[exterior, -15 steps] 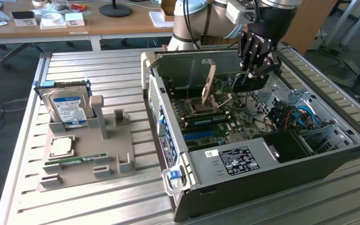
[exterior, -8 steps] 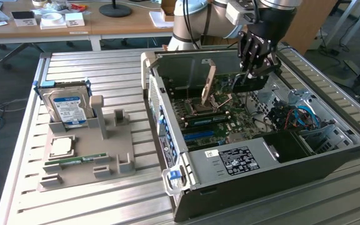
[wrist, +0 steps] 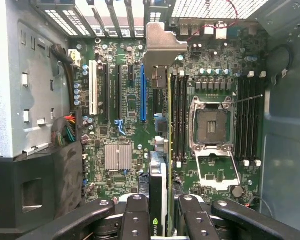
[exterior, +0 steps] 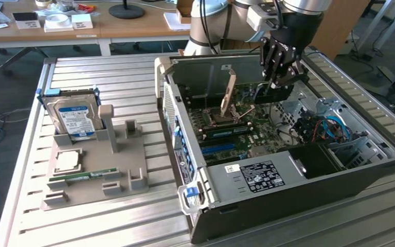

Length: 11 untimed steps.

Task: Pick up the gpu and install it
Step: 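Insert the gpu into the slot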

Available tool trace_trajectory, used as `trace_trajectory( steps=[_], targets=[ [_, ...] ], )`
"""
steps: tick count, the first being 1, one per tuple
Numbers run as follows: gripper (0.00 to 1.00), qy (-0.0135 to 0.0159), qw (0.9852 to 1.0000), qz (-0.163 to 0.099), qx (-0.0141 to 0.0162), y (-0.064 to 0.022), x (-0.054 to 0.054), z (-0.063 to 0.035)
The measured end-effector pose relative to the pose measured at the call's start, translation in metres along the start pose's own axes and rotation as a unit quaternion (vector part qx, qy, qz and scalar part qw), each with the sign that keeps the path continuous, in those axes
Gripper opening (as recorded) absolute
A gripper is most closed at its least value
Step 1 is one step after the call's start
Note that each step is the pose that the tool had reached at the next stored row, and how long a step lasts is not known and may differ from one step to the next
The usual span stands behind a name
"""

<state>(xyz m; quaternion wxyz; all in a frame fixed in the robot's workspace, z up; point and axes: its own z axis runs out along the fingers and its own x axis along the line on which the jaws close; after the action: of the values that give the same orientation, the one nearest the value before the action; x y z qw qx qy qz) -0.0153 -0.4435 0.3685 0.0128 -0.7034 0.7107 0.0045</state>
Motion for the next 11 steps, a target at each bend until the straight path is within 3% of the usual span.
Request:
trace_trajectory(
  steps=[11],
  targets=[
    [0.27, -0.0001, 1.0000, 0.000, 0.0000, 0.0000, 0.0000, 0.0022]
  ],
)
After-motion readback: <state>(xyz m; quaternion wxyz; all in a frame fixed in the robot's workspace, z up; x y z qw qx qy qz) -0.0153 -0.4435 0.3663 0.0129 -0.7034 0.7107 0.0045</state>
